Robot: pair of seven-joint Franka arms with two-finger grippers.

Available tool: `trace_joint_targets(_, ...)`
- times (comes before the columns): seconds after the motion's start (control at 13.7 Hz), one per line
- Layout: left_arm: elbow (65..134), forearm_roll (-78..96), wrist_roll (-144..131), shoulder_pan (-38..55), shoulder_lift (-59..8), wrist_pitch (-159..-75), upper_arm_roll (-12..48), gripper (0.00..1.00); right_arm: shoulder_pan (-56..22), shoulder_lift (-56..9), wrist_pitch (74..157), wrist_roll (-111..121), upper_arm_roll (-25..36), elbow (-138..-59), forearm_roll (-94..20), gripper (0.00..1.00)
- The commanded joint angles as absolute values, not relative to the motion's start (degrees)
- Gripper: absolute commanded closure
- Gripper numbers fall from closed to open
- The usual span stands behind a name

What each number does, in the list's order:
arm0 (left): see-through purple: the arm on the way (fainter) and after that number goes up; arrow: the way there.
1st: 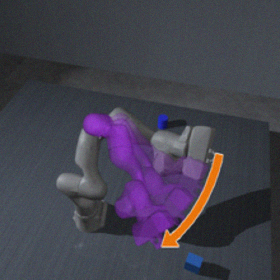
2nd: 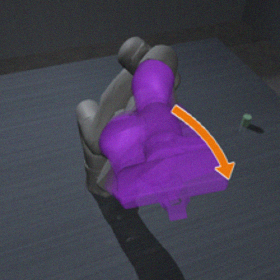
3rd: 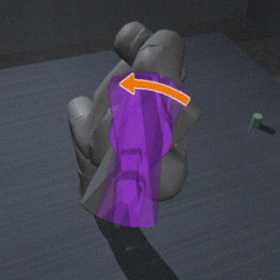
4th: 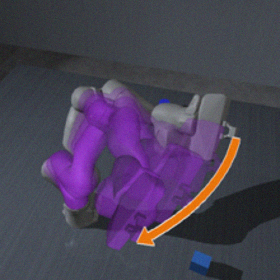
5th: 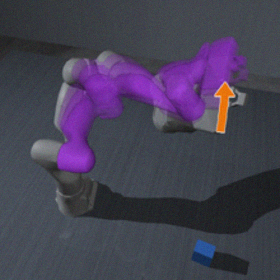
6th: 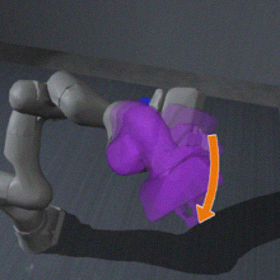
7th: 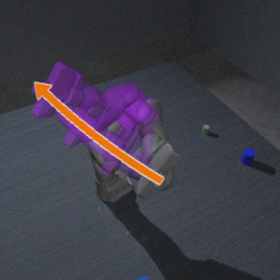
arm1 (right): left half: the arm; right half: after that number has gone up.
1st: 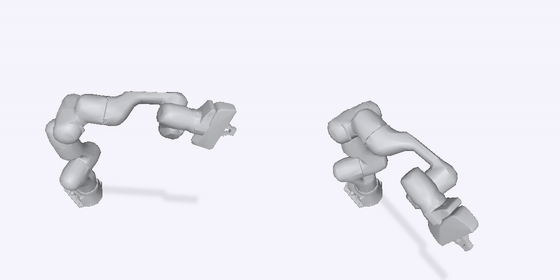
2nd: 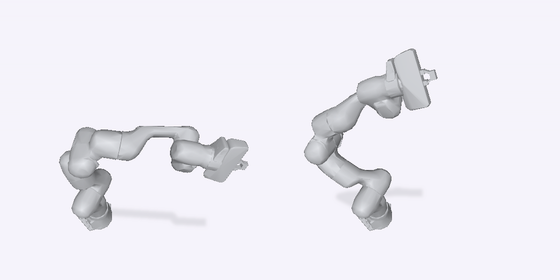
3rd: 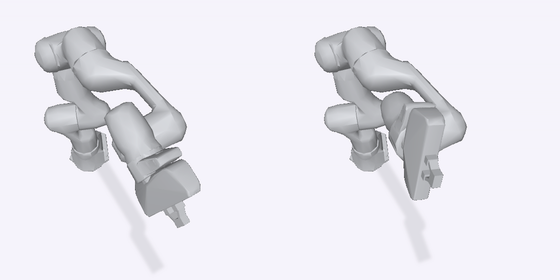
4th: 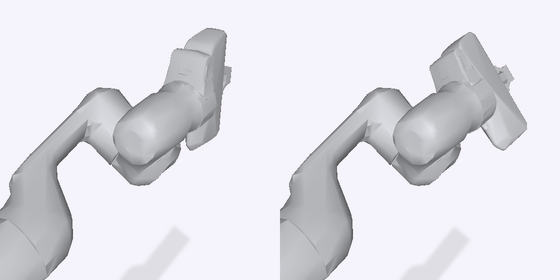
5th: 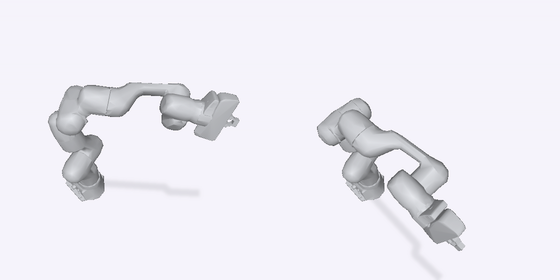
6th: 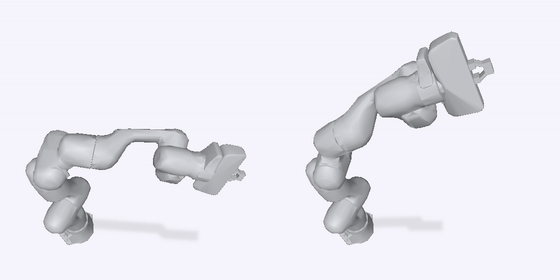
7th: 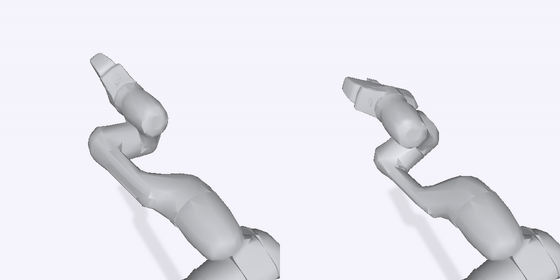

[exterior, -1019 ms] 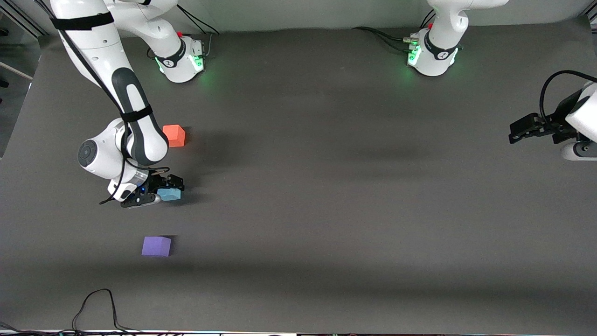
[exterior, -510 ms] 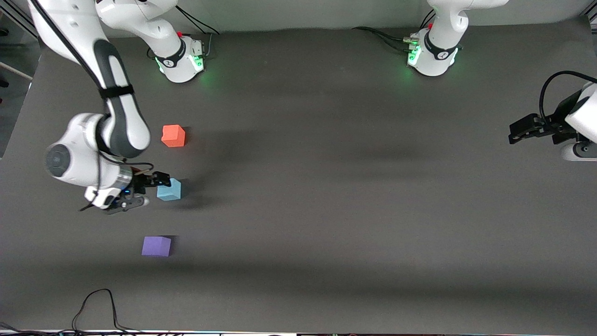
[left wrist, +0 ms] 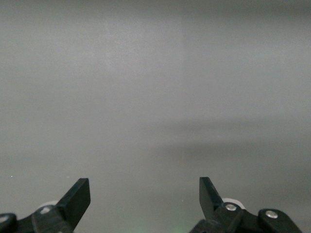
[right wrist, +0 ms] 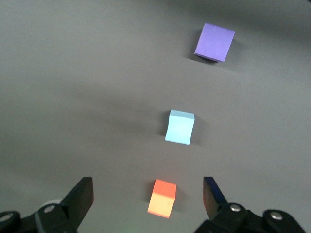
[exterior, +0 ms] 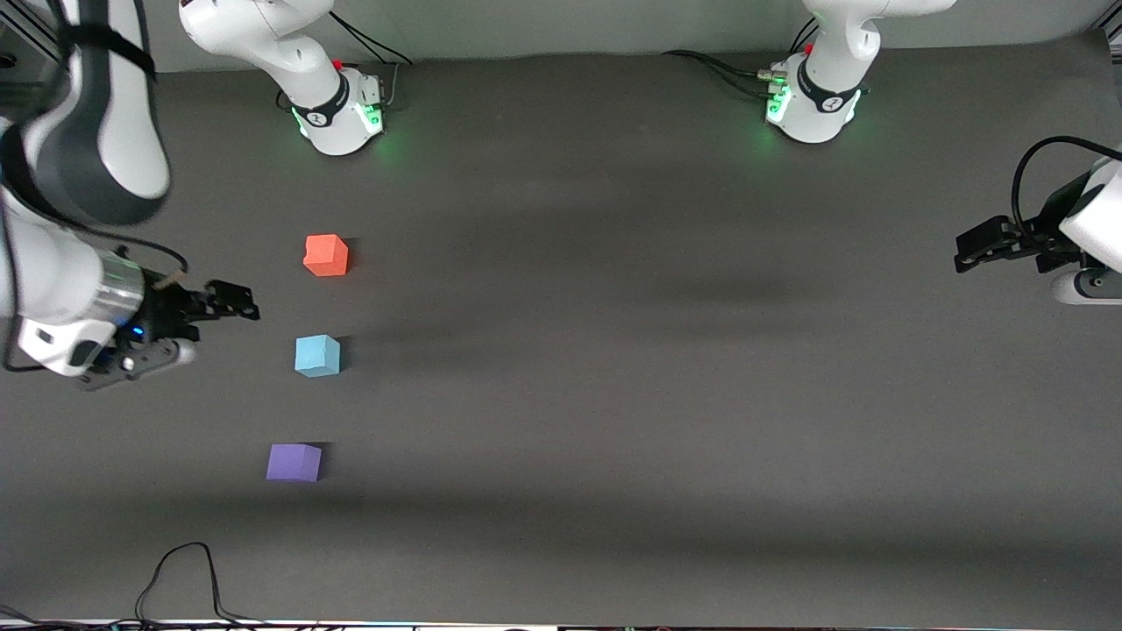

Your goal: Place blue block between orange and purple blocks

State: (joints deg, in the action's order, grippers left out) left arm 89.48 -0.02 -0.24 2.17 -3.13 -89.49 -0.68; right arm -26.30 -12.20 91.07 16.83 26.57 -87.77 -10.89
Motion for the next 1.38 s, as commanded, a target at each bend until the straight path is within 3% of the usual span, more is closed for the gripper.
trace_joint_targets(0.0,90.09,-0.7,-0.62,2.72,-2.55,-90.18,-1.05,0.0,-26.54,-10.73,85.1,14.68,26.46,-83.07,-9.32,0.0)
trace_joint_targets(0.07,90.09,-0.7,-0.62,2.72,-2.46,-90.18,-1.05,0.0,-26.46,-10.03,84.82,13.11,26.11,-83.06,-9.32,0.0)
trace_joint_targets(0.22,90.09,-0.62,-0.62,2.72,-2.55,-90.26,-1.05,0.0,-21.31,-7.75,84.64,10.3,19.38,-83.49,-8.53,0.0)
trace_joint_targets(0.36,90.09,-0.62,-0.62,2.72,-2.46,-90.35,-1.05,0.0,-8.59,-4.94,84.9,8.97,4.29,-85.85,-3.63,0.0)
trace_joint_targets(0.44,90.09,-0.62,-0.62,2.72,-2.46,-90.35,-1.05,0.0,-5.22,-3.96,85.51,8.7,0.13,-87.7,-2.82,0.0)
trace_joint_targets(0.66,90.09,-0.62,-0.62,2.72,-2.46,-90.35,-1.05,0.0,0.77,0.16,89.19,7.65,-6.13,-94.37,-2.64,0.0)
trace_joint_targets(0.95,90.09,-0.62,-0.62,2.72,-2.46,-90.35,-1.05,0.0,0.97,2.81,92.28,7.47,-5.98,-99.05,-1.33,0.0)
trace_joint_targets(1.31,90.35,-0.62,-0.62,2.72,-2.46,-90.44,-1.05,0.0,-3.34,5.01,91.59,6.15,0.7,-101.16,0.88,0.0)
